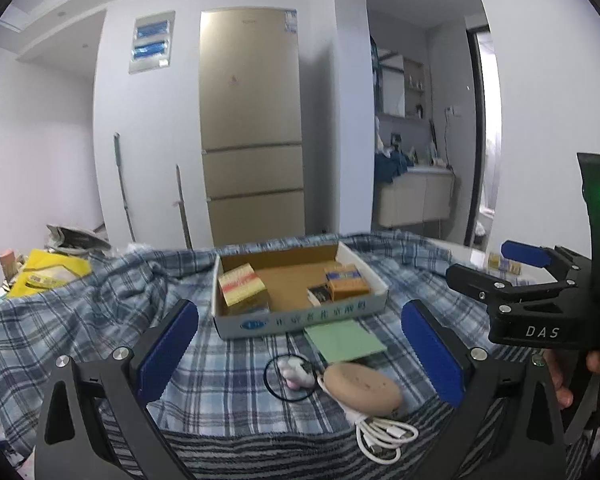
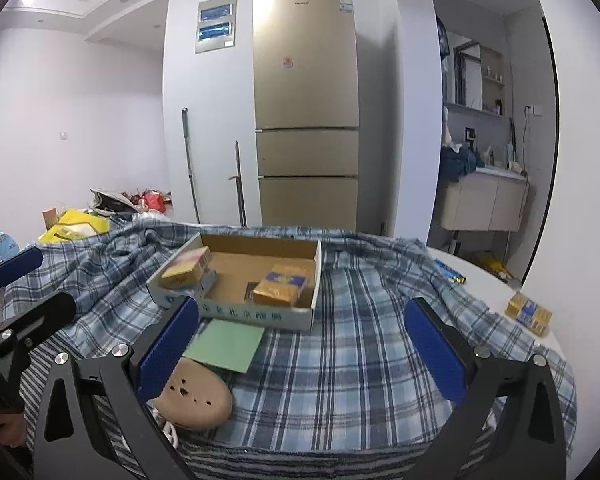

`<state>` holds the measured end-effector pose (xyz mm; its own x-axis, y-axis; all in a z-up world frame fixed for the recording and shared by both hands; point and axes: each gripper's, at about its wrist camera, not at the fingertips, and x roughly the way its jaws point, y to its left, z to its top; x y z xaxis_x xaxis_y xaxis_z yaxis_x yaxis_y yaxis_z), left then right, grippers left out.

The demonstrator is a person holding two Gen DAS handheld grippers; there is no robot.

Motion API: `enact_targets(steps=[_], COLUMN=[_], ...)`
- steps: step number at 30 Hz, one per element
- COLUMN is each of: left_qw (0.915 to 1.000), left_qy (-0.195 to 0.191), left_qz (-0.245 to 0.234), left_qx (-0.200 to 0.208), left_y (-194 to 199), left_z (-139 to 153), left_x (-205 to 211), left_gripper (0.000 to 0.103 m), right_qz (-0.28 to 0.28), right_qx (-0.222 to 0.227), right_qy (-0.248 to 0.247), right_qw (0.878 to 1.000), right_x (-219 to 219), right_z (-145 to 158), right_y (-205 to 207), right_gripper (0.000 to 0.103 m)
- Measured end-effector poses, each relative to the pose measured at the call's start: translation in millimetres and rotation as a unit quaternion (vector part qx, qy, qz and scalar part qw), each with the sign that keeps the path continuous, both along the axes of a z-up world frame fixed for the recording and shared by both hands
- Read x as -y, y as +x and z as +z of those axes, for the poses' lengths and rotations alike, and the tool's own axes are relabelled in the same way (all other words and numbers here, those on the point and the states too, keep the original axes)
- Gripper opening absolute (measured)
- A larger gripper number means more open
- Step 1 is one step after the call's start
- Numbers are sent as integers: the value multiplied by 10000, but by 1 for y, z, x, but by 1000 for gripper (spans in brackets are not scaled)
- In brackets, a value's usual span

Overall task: Organize soft objects
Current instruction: 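Close the left gripper on the beige round disc while the right approaches the green card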

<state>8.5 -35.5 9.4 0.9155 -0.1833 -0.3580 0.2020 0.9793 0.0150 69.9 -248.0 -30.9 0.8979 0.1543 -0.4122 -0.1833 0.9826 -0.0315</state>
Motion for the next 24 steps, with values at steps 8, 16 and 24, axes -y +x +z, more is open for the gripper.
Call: enact_targets(steps=[8, 16, 24], left_qw=[9969, 9830, 9627], left_qy=[413, 852, 1329], left_qz=[-285, -864, -1552], left_qx=[-605, -1379, -1772], left_y=[15, 33, 43], left_z=[-15, -34, -55], left_x=[14, 36, 57], left_gripper=[103, 103, 103], right_qz=[14, -202, -168], right_qx=[-282, -674, -808], right_qy=[9, -142, -74], right_qw=[9996, 9974, 9966], right_x=[4, 7, 12], right_z=[-11, -21, -29], right_y=[5, 19, 23], right_gripper=[103, 103, 103])
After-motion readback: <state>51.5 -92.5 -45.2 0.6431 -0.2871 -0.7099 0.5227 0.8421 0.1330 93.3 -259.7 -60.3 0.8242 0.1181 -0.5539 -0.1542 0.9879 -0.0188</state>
